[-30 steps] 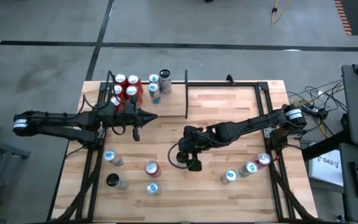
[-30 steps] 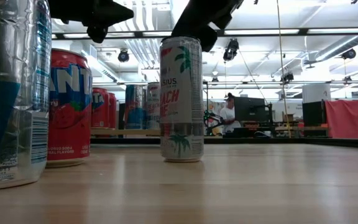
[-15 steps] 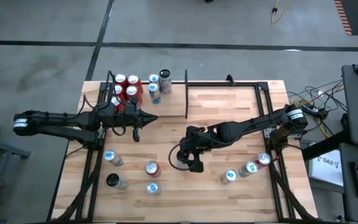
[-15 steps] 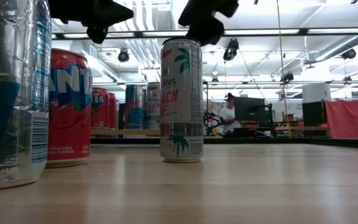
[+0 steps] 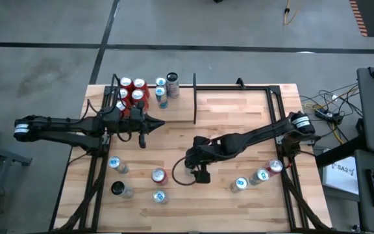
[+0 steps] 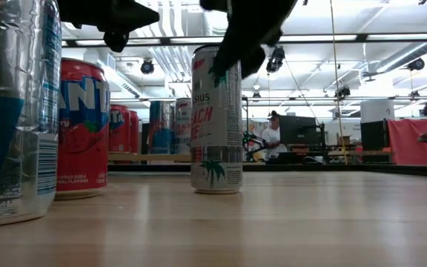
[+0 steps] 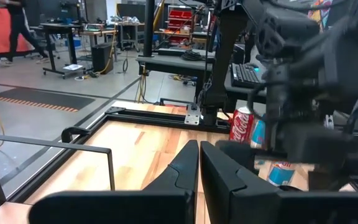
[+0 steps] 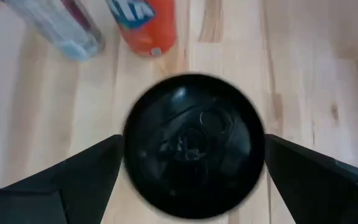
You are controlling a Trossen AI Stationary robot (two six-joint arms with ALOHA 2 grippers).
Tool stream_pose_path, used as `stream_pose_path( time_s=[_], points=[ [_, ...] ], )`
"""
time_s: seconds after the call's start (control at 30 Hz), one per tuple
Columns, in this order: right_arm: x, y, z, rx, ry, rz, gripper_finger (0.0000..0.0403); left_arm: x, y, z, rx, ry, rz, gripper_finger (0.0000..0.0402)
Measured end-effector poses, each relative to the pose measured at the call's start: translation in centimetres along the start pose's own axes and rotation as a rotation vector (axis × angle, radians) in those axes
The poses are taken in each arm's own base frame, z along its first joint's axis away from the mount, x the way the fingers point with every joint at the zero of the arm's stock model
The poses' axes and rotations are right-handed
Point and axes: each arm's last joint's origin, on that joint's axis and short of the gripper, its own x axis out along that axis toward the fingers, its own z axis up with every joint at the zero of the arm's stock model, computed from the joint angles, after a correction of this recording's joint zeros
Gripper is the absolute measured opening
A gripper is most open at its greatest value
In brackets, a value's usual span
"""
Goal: Place canned beverage on shelf
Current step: Put the white and pink soda can on the shelf aligned with the other white and pink soda can
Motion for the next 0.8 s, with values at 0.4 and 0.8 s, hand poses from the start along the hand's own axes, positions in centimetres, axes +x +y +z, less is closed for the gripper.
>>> stream_pose_path(
  time_s=[0.4, 0.8],
  points=[
    [1.1, -0.8, 0.0, -0.049, 0.010, -0.042, 0.0242, 0.0, 0.0, 0.0, 0.037, -0.002, 0.000, 0.0000],
    [-3.0, -2.5, 4.2, -0.101, -0.063, -0.058, 0.0238, -0.7, 0.0, 1.1, 0.208, -0.050, 0.009, 0.0000]
  ],
)
